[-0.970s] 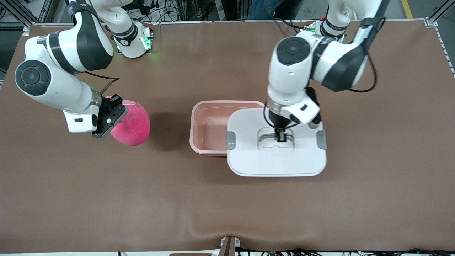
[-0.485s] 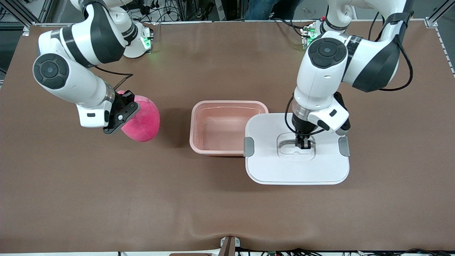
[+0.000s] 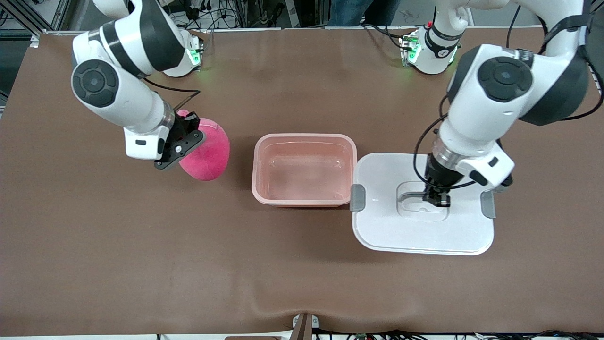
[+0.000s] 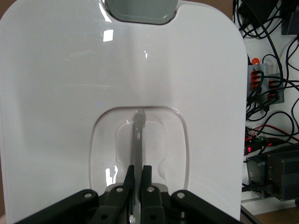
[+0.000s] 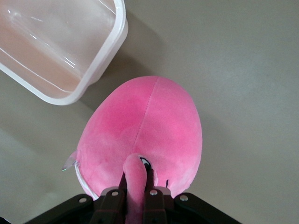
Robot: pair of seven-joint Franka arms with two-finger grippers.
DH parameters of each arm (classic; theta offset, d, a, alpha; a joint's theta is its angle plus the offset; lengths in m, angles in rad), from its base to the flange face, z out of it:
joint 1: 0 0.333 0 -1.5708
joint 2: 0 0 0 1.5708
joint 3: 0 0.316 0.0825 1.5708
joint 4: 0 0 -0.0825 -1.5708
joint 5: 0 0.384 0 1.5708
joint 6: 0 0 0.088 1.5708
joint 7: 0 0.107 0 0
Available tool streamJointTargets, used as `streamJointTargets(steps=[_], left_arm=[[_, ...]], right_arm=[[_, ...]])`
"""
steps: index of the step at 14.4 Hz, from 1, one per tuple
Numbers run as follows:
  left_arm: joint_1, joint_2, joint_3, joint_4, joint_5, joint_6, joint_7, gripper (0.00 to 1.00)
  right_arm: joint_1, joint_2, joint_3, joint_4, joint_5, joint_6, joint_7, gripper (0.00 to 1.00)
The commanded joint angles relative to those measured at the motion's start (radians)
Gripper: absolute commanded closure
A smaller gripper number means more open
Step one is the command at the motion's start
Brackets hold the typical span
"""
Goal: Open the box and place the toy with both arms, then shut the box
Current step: 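Carry the pink toy with the right gripper over the open pink box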
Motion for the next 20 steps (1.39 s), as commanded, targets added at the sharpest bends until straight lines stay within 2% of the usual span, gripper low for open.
streamJointTargets(steps=[1, 8, 10, 13, 20], left_arm=[[0.038, -0.042, -0.013, -0.031, -0.039, -0.016, 0.064, 1.00], [0.049, -0.042, -0.012, -0.031, -0.046, -0.016, 0.084, 1.00], [0.049, -0.042, -0.012, -0.036, -0.046, -0.016, 0.091, 1.00], [0.050, -0.045, -0.012, -0.031, -0.046, -0.016, 0.091, 1.00], [0.049, -0.050, -0.012, -0.031, -0.046, -0.016, 0.091, 1.00]], right_arm=[[0.046, -0.006, -0.005, 0.035, 0.019, -0.020, 0.108, 1.00], [0.131, 0.003, -0.005, 0.078, 0.023, -0.014, 0.274, 1.00], [0.140, 0.003, -0.007, 0.081, 0.062, -0.014, 0.306, 1.00], [0.164, 0.005, -0.007, 0.089, 0.069, -0.008, 0.361, 1.00], [0.229, 0.077, -0.007, 0.199, 0.116, -0.009, 0.580, 1.00]])
